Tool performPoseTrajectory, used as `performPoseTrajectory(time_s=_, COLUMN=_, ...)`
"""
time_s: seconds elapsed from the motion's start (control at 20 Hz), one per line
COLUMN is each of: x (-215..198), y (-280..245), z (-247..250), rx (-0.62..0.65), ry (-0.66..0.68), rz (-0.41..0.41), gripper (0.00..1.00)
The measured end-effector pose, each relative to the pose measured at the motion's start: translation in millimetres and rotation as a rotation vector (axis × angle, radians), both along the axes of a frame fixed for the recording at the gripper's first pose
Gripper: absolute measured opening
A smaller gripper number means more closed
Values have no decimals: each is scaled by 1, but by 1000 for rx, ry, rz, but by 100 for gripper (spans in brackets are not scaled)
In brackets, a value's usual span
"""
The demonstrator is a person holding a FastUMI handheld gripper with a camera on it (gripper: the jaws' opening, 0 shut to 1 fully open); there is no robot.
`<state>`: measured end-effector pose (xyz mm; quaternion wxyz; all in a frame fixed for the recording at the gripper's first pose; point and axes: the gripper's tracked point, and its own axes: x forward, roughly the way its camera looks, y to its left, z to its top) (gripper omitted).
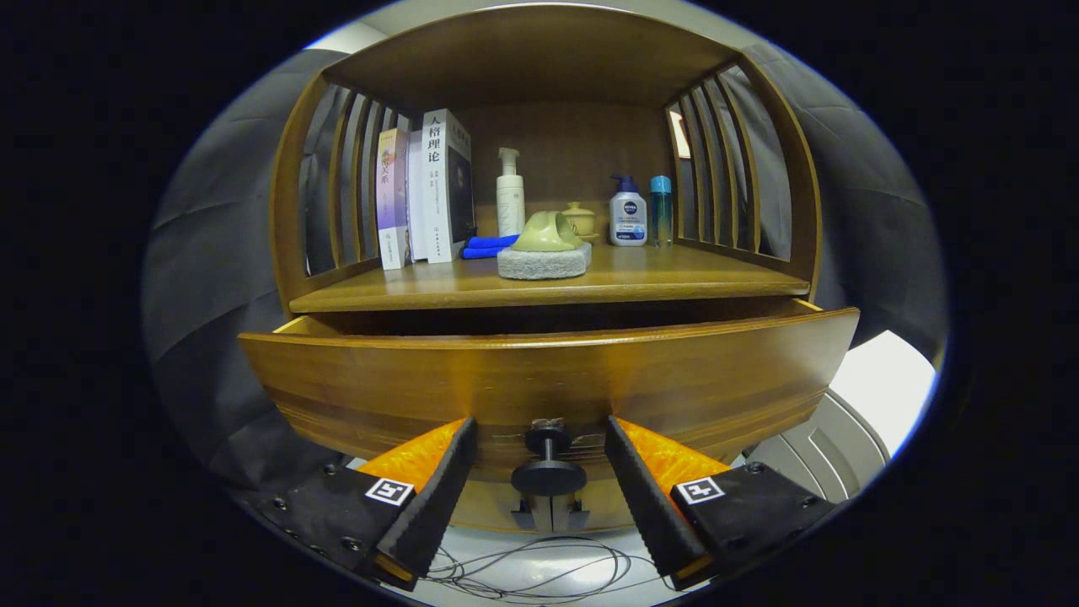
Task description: Pull open the drawer, take out the items inside it, and place them on the countertop above the cabinet.
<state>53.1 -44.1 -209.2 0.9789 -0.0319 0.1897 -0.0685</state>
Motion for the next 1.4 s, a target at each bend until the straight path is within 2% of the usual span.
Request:
performPoseTrajectory(time_s=1.0, x=58, y=-3, z=-6, rx=12, ry=-13, rz=-21, gripper=98)
performPoseTrajectory(time_s=1.3, x=54, y=-1, z=-8, rx=-41, ry=-23, rz=10, gripper=98)
performPoseTrajectory(time_s=1.4, x=46, y=1, z=6, rx=-43, ry=-57, rz=22, gripper=98)
